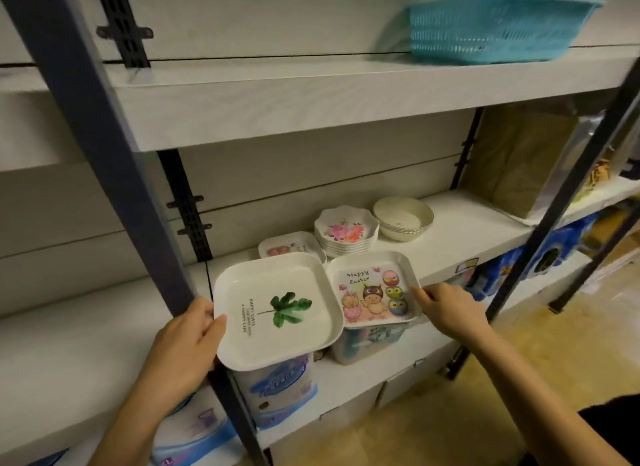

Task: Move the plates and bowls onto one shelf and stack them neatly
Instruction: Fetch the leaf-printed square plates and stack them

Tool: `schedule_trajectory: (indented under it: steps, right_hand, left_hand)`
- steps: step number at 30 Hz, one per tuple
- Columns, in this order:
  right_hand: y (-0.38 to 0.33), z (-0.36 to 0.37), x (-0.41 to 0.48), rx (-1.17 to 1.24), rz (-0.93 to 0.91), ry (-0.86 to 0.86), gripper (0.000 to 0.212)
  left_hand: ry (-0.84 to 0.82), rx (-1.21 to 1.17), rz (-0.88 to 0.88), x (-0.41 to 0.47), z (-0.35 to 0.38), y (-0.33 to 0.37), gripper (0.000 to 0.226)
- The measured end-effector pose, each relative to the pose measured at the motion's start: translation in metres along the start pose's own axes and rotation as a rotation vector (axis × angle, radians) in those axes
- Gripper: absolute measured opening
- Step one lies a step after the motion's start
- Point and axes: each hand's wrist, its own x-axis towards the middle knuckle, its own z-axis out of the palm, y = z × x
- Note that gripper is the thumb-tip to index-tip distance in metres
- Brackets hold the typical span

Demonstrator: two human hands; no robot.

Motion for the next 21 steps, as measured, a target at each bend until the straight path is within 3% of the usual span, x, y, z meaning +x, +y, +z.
schedule_trajectory:
  steps: [11, 21]
  right_hand:
    - [-0.043, 0.022, 0.120, -0.033, -0.209, -0.145, 0.046]
    - [-0.101, 0.059, 0.191, -0.056, -0.362, -0.271, 0.040]
  left_hand:
    - [0.120, 0.143, -0.196, 0.032, 0.032, 0.037, 0.004]
    - [0.465, 0.156, -0.272, 0.049, 0.043, 0.059, 0.011]
